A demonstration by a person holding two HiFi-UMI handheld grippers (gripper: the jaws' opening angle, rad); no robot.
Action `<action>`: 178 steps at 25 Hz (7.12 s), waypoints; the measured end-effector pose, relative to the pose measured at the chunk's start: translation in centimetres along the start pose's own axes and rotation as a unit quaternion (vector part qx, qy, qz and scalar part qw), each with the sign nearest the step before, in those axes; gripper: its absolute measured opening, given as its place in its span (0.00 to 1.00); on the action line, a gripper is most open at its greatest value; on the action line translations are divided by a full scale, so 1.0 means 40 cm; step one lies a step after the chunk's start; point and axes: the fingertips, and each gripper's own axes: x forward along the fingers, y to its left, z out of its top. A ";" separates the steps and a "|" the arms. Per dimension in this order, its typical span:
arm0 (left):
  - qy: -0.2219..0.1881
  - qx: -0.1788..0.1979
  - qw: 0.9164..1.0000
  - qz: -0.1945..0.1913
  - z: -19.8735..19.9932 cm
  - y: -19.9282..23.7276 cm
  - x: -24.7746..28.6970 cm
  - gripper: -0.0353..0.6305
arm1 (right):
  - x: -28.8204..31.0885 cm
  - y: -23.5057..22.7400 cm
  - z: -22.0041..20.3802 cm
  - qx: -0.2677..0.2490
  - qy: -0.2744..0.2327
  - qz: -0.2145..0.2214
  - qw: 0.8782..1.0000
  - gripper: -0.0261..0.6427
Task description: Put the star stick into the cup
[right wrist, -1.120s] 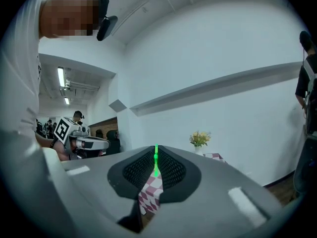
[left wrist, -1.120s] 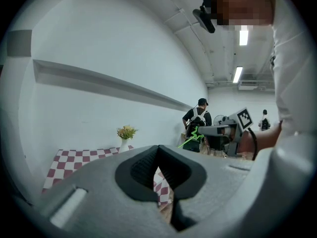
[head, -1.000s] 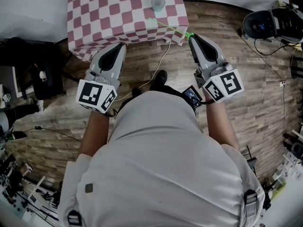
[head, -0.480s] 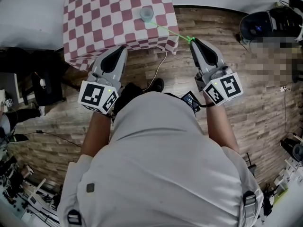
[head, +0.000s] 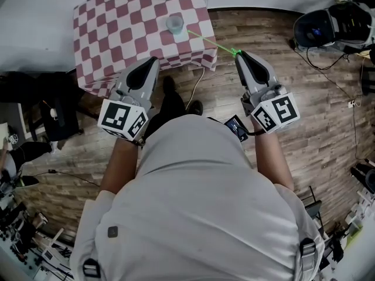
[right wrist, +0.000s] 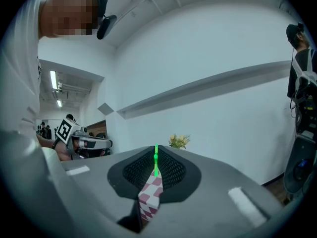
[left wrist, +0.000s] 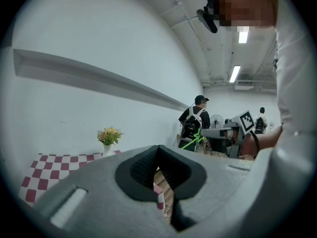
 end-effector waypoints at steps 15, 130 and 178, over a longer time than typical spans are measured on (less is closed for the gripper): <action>0.031 -0.011 0.999 -0.023 -0.024 0.155 0.098 0.06 | 0.175 -0.016 -0.042 0.014 0.032 -0.001 0.999 0.08; 0.018 -0.001 0.999 -0.030 -0.028 0.107 -0.210 0.06 | 0.165 0.283 -0.078 -0.045 0.055 0.003 0.997 0.05; -0.001 -0.009 1.000 -0.008 -0.160 -0.446 -0.425 0.06 | -0.518 0.409 -0.209 -0.049 0.080 0.037 0.995 0.05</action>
